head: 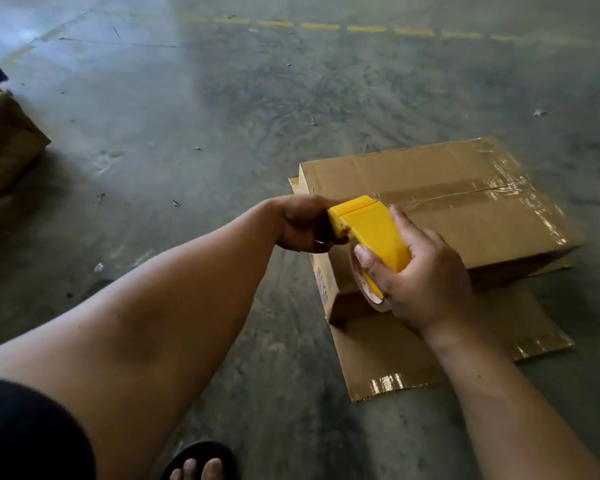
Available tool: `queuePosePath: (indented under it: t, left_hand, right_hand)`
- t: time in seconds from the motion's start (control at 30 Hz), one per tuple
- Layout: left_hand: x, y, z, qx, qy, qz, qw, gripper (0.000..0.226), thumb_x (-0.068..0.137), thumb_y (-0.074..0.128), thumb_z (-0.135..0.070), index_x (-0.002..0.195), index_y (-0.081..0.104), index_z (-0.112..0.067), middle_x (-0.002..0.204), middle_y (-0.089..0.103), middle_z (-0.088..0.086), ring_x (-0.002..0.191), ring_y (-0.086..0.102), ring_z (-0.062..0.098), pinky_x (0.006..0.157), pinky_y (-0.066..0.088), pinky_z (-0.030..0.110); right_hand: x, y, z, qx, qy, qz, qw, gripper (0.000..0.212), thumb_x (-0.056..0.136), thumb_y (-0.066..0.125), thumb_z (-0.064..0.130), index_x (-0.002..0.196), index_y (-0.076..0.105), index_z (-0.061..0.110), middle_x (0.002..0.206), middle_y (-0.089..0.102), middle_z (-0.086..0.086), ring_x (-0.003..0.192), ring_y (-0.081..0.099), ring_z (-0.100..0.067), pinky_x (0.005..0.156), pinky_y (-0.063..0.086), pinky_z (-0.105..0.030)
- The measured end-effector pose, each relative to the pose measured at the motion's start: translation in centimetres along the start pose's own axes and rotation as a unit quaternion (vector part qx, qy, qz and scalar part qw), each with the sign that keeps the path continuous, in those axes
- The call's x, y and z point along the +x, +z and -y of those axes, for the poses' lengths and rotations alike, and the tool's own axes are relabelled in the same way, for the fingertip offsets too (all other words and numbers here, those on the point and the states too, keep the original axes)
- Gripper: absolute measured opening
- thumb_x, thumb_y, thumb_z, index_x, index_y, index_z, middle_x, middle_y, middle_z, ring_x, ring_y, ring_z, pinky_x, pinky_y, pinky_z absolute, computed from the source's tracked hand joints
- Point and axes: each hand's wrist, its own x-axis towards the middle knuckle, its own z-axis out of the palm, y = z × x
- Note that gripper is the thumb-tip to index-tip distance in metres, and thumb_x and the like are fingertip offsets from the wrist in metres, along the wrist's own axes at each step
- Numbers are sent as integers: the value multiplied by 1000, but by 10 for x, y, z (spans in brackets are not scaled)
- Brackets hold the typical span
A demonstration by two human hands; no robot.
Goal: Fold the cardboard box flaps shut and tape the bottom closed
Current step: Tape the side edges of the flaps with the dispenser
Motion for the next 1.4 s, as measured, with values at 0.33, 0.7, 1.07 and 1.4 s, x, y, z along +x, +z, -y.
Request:
queuePosePath:
  t: [0.33, 0.7, 1.07, 1.4]
  left_hand:
    - [7, -10, -1, 94, -3, -18, 995, 23, 102, 49, -13, 84, 64, -15, 74, 70, 1, 68, 68, 10, 68, 51, 22]
    - [0, -39, -61, 311, 113, -127, 935, 8, 92, 69, -16, 90, 74, -11, 74, 71, 2, 67, 66, 7, 65, 55, 17]
    - [38, -79, -128, 463, 169, -232, 839, 21, 89, 74, -29, 103, 78, -13, 78, 73, -3, 77, 69, 8, 66, 50, 19]
    - [74, -112, -122, 468, 167, -250, 831, 22, 88, 74, -30, 101, 78, -13, 79, 74, -1, 79, 68, 10, 63, 46, 19]
  right_hand:
    - [-8, 9, 10, -3, 32, 17, 999, 78, 80, 59, 60, 148, 36, 29, 111, 54, -4, 86, 43, -11, 65, 35, -26]
    - [6, 14, 30, 1, 46, 30, 998, 83, 83, 52, 64, 151, 28, 23, 121, 56, -8, 104, 53, -21, 72, 34, -26]
    - [9, 2, 23, 4, 68, 43, 997, 83, 82, 47, 68, 152, 24, 30, 100, 45, 4, 86, 40, -8, 55, 27, -13]
    - [49, 16, 25, -10, 74, 93, 993, 83, 82, 46, 67, 152, 23, 29, 116, 53, -2, 102, 51, -17, 71, 37, -27]
